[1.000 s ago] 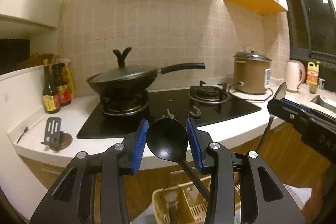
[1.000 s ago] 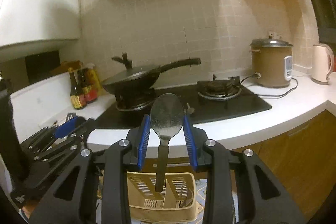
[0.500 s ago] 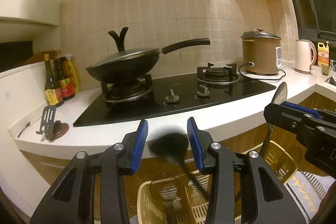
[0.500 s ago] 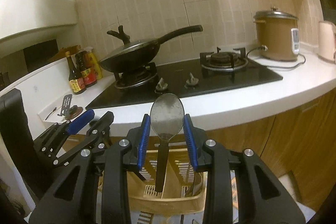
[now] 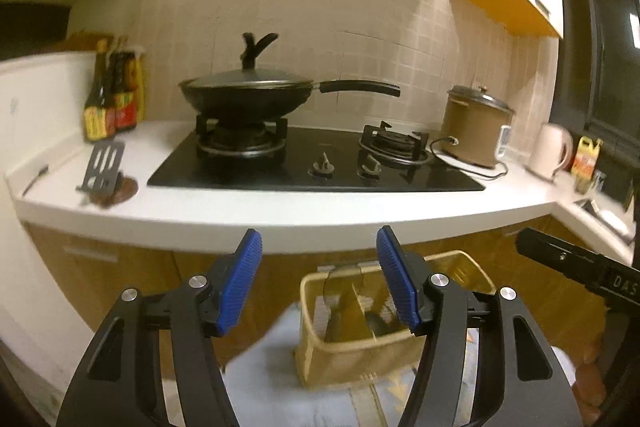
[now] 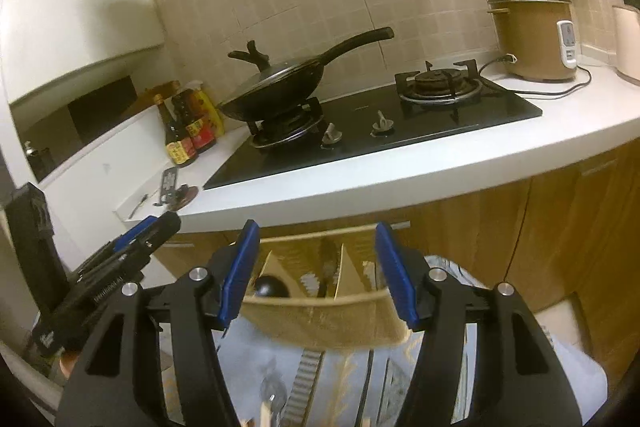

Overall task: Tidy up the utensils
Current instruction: 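Move both open tools back down to the utensils on the table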

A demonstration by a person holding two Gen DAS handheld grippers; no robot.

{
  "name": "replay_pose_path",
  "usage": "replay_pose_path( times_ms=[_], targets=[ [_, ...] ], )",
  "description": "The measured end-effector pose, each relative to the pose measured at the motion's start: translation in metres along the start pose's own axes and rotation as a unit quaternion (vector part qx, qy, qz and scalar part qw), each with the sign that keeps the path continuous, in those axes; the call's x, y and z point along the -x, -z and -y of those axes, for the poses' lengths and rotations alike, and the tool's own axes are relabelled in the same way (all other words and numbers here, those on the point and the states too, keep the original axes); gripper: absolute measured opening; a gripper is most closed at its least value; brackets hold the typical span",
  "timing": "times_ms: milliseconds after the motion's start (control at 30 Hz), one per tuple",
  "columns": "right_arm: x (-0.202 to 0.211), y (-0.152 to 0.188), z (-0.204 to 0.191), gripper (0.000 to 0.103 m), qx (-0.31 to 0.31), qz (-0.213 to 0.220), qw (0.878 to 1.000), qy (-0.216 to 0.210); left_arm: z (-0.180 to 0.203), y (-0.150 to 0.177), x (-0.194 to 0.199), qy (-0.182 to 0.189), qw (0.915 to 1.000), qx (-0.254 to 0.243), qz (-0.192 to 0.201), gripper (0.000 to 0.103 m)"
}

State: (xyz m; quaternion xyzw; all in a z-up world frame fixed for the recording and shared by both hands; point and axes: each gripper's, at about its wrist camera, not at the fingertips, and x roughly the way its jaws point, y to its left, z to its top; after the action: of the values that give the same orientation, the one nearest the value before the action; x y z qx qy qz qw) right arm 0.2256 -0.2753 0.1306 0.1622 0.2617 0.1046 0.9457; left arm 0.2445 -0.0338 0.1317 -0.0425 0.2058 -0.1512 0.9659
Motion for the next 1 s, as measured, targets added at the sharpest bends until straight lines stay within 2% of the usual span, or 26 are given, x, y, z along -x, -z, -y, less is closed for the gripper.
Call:
replay_pose_path(
  times_ms=[100, 233, 400, 533, 633, 833, 1000],
  targets=[
    [0.024, 0.008, -0.007, 0.056, 0.012, -0.002, 1.000, 0.012, -0.010, 0.005, 0.023, 0.014, 0.9996, 0.018, -0.015, 0.058],
    [0.046, 0.025, -0.014, 0.056, 0.019, -0.020, 0.999, 0.021, -0.013, 0.017, 0.045, 0.014, 0.9989, 0.018, -0.042, 0.058],
    [0.049, 0.062, -0.012, 0.056, 0.000, -0.081, 0.996, 0.030, -0.010, 0.050, 0.059, 0.027, 0.9947, 0.020, -0.097, 0.058],
    [0.036, 0.099, -0.013, 0.056, -0.007, -0.138, 0.990, 0.035, -0.008, 0.078, 0.053, 0.029, 0.9890, 0.021, -0.143, 0.058],
    [0.025, 0.125, -0.015, 0.056, -0.005, -0.177, 0.984, 0.036, -0.010, 0.097, 0.041, 0.034, 0.9814, 0.035, -0.185, 0.058],
    [0.013, 0.161, -0.025, 0.056, 0.013, -0.217, 0.975, 0.036, -0.021, 0.126, 0.018, 0.042, 0.9666, 0.062, -0.245, 0.058],
    [-0.001, 0.182, -0.030, 0.056, 0.033, -0.247, 0.967, 0.052, -0.029, 0.141, 0.000, 0.045, 0.9584, 0.081, -0.270, 0.058]
  ],
)
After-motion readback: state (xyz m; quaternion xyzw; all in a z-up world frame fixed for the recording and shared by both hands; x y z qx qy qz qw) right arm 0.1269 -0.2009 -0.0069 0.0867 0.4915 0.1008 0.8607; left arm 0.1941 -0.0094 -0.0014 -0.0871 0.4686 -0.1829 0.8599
